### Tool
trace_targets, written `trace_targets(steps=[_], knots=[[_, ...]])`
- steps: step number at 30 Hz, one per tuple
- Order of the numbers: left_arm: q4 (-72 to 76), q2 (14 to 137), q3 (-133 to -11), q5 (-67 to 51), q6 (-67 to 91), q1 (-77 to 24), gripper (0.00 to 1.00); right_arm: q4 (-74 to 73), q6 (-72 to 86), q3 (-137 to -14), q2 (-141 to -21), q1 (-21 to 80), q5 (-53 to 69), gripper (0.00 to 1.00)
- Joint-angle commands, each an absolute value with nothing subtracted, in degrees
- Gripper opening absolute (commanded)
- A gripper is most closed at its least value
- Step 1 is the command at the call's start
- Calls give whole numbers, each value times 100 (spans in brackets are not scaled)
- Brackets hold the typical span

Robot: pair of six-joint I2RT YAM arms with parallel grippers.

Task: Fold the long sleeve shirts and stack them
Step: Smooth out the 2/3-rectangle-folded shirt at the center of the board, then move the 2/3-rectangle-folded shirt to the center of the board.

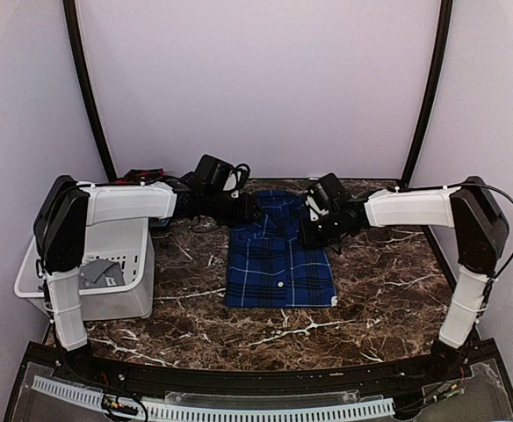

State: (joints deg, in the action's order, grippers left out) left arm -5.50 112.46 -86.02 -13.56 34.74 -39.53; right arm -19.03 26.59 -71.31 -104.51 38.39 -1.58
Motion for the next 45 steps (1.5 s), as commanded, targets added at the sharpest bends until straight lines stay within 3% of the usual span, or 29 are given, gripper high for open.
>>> trace_targets(steps=[1, 13, 30, 35, 40, 45], knots=[[-284, 11273, -8236, -1677, 3586, -4093, 33, -1584, 2553, -7114, -10819, 3617, -26, 28], [-589, 12106, -8191, -708, 3320, -3967, 29, -1767, 2347, -7382, -11659, 3479, -284, 28], [-493, 12205, -8282, -1312, 3504, -4548, 31, -1675, 2677, -5332, -10017, 3472, -473, 29], [-600, 11946, -8393, -1103, 3644, -4584, 38, -1691, 2677, -5317, -9630, 3470, -359, 32], [-793, 11163, -8264, -899, 3606, -4544, 52, -1845, 2759, -5159, -8767, 3469, -98, 45], [-802, 10421, -7414, -1136, 3688, -4544, 54, -1964, 3094, -4546, -8027, 3588, 218, 46]])
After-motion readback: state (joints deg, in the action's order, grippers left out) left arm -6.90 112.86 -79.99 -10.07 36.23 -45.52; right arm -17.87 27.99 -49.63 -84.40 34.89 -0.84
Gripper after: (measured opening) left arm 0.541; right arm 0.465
